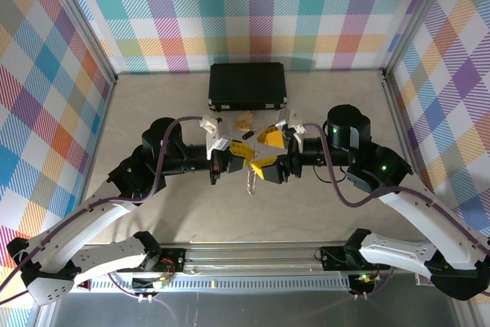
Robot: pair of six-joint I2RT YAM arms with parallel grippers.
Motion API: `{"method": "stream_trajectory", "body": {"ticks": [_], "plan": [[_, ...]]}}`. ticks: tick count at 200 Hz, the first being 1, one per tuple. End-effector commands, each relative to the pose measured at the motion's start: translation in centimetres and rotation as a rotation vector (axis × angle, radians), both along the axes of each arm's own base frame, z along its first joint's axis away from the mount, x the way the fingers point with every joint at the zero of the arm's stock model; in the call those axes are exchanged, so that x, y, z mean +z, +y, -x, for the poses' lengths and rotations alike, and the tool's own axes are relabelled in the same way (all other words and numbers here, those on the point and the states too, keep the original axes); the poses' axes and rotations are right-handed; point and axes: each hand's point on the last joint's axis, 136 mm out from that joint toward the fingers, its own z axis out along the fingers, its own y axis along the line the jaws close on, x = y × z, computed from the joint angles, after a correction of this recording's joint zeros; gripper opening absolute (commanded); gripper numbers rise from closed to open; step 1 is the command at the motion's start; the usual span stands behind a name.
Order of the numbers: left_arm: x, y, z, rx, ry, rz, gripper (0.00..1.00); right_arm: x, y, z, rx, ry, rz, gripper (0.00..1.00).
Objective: Put the keys on the keyring
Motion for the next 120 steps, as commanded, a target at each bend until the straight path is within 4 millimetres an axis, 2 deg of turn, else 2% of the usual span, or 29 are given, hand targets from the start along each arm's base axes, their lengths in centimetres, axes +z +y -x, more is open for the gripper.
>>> {"method": "stream_trajectory", "body": {"ticks": [1, 4, 39, 72, 91, 120], "plan": [[-0.1, 1.0, -0.2, 0.032, -0.032, 0.009, 0.00, 1.5, -1.1, -1.2, -0.106, 0.000, -0.008, 0.96], [-0.3, 1.0, -0.2, 0.032, -0.031, 0.010, 0.00, 1.5, -1.3, -1.4, -0.119, 0.005, -0.004, 1.00], [-1.8, 1.7, -0.6, 0.049, -0.013, -0.008, 0.00, 1.0, -3.0, -4.6, -0.257, 0.087, 0.042, 0.99], [-3.2, 2.3, -1.1, 0.084, 0.007, -0.035, 0.00, -1.5, -4.3, -9.1, -0.398, 0.250, 0.084, 0.99], [-4.0, 2.9, -2.0, 0.142, 0.024, -0.071, 0.00, -4.4, -4.8, -11.5, -0.499, 0.321, 0.184, 0.99], [-5.0, 3.8, -2.6, 0.208, 0.058, -0.093, 0.00, -10.1, -4.0, -14.3, -0.552, 0.447, 0.358, 0.99]]}}
